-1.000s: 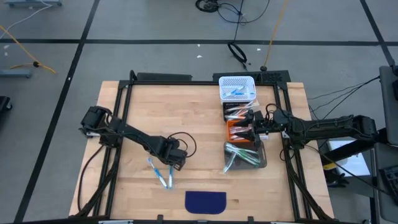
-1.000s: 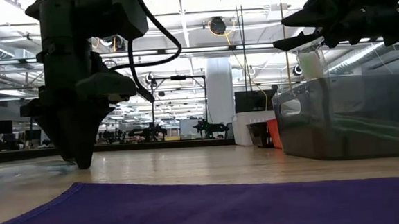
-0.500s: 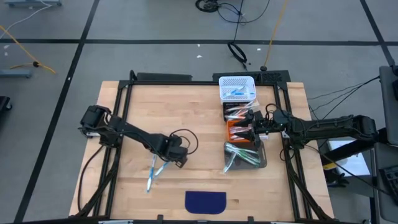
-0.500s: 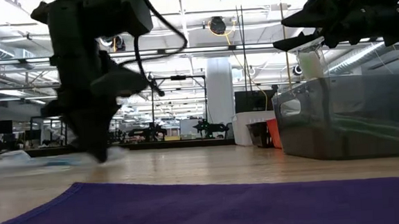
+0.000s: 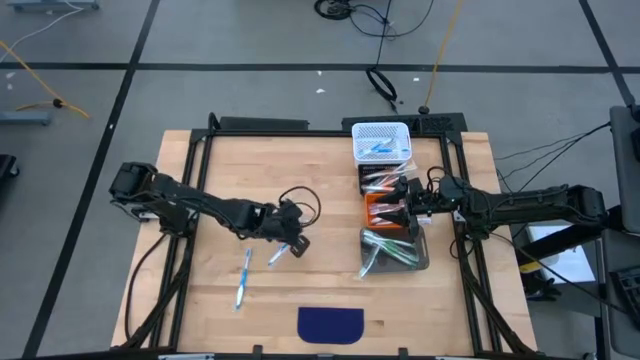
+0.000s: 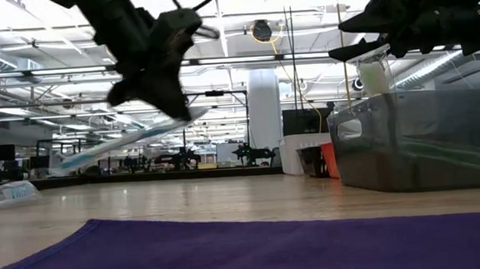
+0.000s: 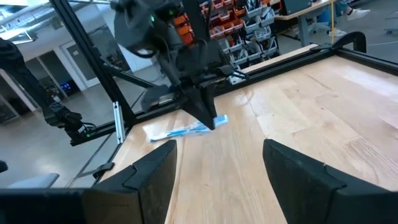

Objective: Pick & Place Toothbrushes
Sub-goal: Put the blue toothbrush into the white bin

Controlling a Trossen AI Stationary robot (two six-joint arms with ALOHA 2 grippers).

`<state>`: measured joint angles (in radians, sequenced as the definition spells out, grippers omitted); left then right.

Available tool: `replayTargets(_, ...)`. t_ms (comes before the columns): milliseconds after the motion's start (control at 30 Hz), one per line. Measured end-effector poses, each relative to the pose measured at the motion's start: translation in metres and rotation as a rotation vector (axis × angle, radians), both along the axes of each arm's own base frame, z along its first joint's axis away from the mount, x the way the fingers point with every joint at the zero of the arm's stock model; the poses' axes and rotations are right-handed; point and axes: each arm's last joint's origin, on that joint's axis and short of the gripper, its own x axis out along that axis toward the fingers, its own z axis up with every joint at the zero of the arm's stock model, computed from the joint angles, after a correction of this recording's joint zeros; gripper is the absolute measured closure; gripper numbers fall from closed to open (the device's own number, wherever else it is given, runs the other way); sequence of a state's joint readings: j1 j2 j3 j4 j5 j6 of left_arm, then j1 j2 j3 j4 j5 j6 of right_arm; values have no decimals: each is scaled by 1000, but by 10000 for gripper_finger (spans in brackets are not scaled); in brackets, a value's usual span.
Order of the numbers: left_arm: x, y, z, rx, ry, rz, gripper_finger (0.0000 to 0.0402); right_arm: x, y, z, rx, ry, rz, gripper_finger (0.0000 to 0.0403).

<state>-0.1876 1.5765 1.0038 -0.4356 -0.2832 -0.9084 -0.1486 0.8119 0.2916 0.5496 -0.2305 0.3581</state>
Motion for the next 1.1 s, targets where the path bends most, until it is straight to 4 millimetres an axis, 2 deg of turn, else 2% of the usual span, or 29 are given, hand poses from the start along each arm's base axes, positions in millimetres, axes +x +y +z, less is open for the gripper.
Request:
replayTargets(467,39,31,38,130,-476,-256,400,7,5,7,11,-100,-71,172)
replayTargets(900,49,50,63,293,-728,-271,401,30,9,-2,4,-209,-109,172)
replayTargets(1100,52,57,68,343,-792,-260,401,51,8,2,-17,-200,-111,172)
